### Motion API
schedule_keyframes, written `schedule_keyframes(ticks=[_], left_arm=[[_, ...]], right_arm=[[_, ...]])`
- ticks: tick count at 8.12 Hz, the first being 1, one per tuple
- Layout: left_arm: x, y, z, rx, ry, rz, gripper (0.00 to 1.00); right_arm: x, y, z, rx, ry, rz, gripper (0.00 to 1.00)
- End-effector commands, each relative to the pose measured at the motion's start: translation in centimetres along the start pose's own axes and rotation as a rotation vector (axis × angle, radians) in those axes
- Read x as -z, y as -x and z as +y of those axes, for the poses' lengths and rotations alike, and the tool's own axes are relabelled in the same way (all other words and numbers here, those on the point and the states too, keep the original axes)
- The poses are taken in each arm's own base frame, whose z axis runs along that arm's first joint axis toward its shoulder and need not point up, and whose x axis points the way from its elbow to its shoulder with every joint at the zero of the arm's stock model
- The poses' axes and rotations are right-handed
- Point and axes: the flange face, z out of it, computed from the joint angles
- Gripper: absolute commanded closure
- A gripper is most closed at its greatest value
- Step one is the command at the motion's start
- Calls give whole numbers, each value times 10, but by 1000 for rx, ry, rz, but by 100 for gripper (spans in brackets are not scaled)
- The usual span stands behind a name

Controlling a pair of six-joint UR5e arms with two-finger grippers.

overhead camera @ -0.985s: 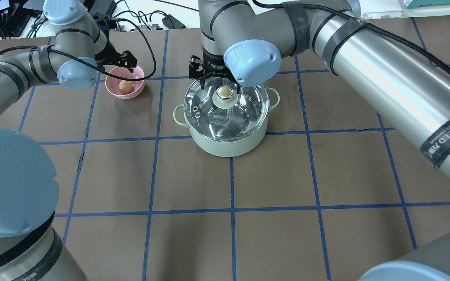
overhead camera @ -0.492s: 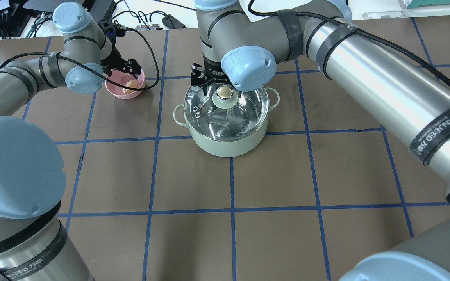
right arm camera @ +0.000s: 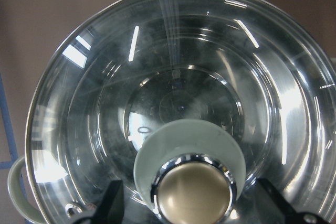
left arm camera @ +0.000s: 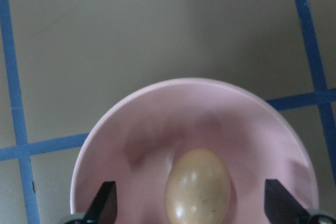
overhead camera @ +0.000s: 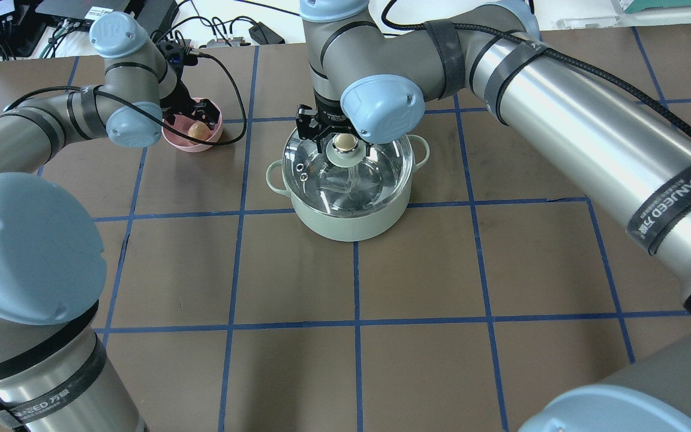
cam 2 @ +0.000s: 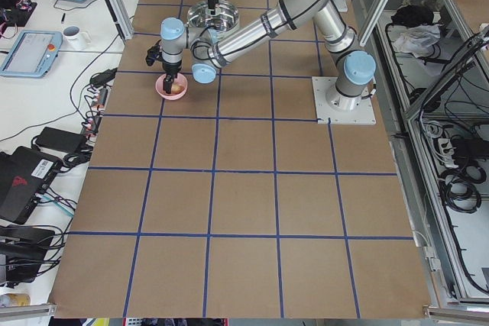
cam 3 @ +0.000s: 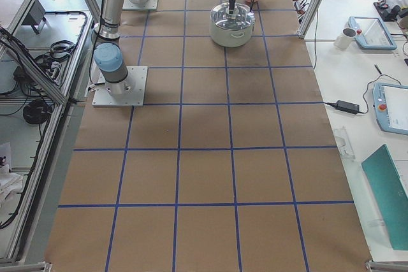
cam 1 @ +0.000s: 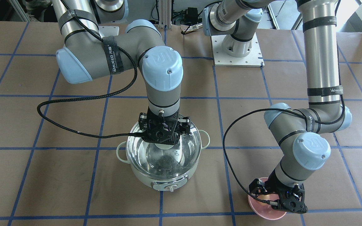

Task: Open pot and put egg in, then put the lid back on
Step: 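Grasp the lid knob with the right gripper while the left grasps the egg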

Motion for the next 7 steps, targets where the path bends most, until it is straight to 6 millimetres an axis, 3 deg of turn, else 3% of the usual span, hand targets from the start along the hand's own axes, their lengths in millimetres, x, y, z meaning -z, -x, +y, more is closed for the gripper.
schedule_keyframes(ticks=[1,2,4,5,6,7], left_arm=[[-8,-2,6,-3,62,17,0],[-7,-2,6,-3,62,17,0],[-8,-2,6,-3,62,17,3],[-11,-2,6,-4,65,19,11],[-12,-2,7,-6,66,20,17],[-12,-2,7,-27,66,19,30]], right_arm=[[1,0,0,1,1,-11,53],[3,-2,-1,10,-4,-11,54],[7,-8,-5,16,-7,-15,79],[11,-10,-7,18,-14,-19,90],[19,-17,-9,7,-21,-22,91],[38,-29,-11,-6,-45,-32,92]])
